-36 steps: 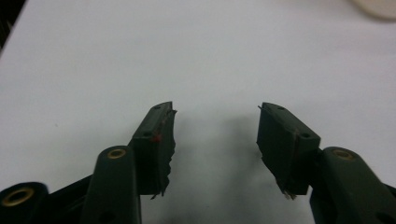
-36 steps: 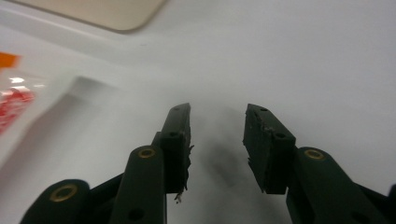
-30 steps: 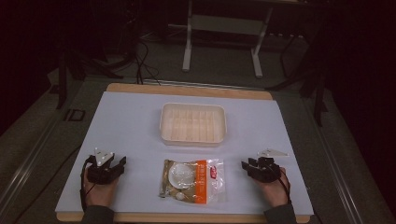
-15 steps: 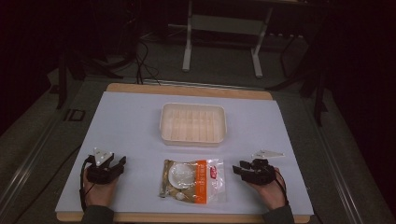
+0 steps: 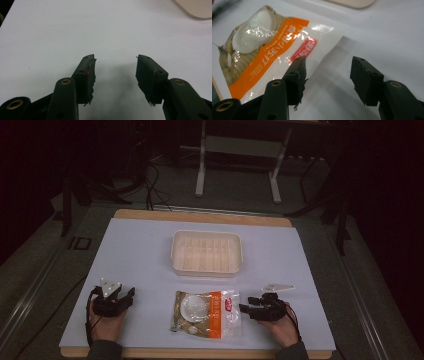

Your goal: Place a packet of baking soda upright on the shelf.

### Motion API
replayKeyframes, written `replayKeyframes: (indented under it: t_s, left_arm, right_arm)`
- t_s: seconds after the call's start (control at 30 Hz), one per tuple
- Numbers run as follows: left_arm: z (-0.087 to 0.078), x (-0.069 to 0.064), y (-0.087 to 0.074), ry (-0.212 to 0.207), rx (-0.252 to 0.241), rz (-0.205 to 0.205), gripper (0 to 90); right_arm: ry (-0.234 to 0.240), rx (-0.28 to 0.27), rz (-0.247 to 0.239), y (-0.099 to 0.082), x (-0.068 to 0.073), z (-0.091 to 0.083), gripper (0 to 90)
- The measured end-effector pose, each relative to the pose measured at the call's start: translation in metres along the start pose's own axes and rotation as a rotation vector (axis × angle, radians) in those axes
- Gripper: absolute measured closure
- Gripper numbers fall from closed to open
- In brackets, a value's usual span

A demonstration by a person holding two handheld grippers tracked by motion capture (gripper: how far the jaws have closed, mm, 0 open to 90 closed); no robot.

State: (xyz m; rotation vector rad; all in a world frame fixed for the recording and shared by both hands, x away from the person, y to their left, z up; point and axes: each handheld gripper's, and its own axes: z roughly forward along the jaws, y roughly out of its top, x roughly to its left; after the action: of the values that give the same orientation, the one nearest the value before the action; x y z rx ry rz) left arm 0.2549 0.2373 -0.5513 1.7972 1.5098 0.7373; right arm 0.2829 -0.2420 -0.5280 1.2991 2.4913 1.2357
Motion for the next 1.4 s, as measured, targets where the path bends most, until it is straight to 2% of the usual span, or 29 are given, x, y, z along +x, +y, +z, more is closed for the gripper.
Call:
replayKeyframes:
  t_s: [0.3, 0.57, 1.1, 1.3, 1.4]
  left_arm:
    - [0.000, 0.000, 0.000, 0.005, -0.002, -0.003, 49.0]
    - [0.000, 0.000, 0.000, 0.008, -0.004, -0.005, 48.8]
    - [0.000, 0.000, 0.000, 0.010, -0.004, -0.005, 48.7]
    - [0.000, 0.000, 0.000, 0.011, -0.006, -0.006, 48.7]
    - [0.000, 0.000, 0.000, 0.011, -0.005, -0.005, 48.7]
  right_arm:
    - [0.043, 0.030, 0.012, -0.002, 0.006, 0.011, 45.4]
    - [0.062, 0.059, -0.008, -0.004, 0.012, 0.020, 45.6]
    - [0.113, 0.053, 0.007, -0.004, 0.016, 0.026, 47.7]
    - [0.126, 0.054, -0.001, -0.003, 0.020, 0.027, 47.9]
    - [0.141, 0.063, -0.006, -0.003, 0.021, 0.029, 51.2]
